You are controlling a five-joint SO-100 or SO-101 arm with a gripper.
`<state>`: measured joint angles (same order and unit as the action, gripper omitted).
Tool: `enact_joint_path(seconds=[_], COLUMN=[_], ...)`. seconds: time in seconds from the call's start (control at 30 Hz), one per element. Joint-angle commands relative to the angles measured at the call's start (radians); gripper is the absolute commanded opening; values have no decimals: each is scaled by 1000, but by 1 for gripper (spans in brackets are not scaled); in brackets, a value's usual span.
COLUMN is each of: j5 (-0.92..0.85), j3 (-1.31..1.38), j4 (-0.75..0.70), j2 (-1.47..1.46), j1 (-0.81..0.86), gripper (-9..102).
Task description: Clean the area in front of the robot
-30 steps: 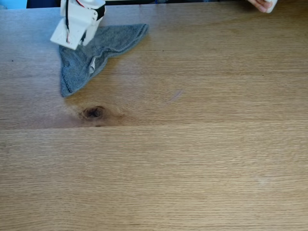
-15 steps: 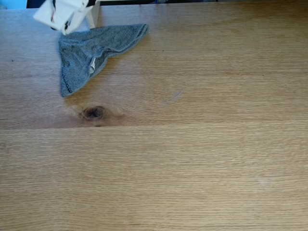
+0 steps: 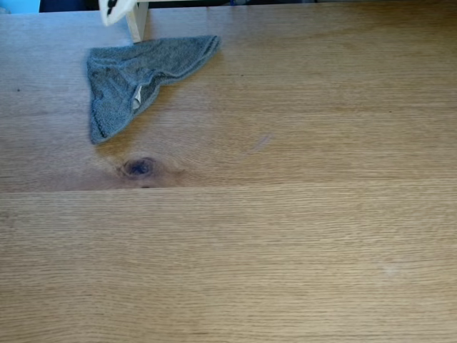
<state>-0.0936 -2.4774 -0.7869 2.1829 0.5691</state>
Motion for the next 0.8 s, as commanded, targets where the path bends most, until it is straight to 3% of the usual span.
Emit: enact_joint_path(seconds=[0.0, 0.23, 0.4, 0.6, 0.77], j5=[17, 5, -71, -204, -376], j3=[66, 66, 66, 66, 66], j4=[-9, 75, 216, 476, 580], j2=[64, -8, -230, -572, -772], j1=[-26, 15, 144, 284, 348], gripper=[0, 0, 26, 40, 52])
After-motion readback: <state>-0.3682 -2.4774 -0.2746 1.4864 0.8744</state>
